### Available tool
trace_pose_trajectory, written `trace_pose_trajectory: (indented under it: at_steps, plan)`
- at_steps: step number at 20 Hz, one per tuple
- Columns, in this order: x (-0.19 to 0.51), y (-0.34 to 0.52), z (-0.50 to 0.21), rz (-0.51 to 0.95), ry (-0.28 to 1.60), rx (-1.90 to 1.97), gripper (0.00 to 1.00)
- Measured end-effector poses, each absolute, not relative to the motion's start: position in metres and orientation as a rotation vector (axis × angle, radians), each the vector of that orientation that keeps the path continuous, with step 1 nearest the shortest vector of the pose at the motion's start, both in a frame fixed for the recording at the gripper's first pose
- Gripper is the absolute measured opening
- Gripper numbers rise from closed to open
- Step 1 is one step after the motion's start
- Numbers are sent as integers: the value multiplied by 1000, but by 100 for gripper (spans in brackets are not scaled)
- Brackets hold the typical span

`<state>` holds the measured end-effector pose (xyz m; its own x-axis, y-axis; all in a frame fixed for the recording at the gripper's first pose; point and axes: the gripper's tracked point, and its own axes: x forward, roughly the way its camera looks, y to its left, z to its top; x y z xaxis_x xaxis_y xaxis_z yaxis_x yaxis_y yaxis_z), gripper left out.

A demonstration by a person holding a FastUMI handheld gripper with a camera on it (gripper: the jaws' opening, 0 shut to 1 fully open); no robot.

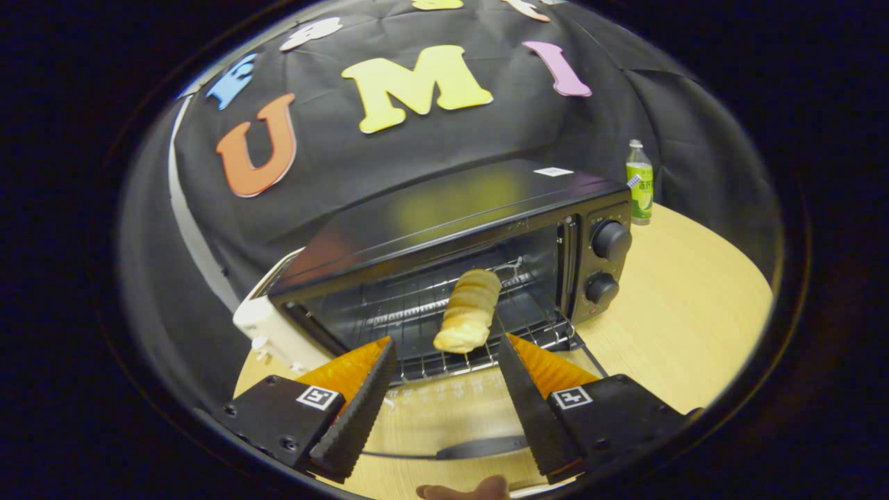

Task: Open the toaster oven, put the food inside, and close the toaster oven door.

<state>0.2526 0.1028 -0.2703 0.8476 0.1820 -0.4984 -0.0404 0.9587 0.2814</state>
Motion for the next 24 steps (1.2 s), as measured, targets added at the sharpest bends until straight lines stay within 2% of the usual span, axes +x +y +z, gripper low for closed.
trace_pose_trajectory:
  at_steps: [5,11,18,24]
  plan:
    - [182,101,-247,204,478,139,99]
    - [147,74,-265,180,455,74,100]
    - [132,75,-331,206,556,29,100]
    - [145,76,-365,188,659,-11,100]
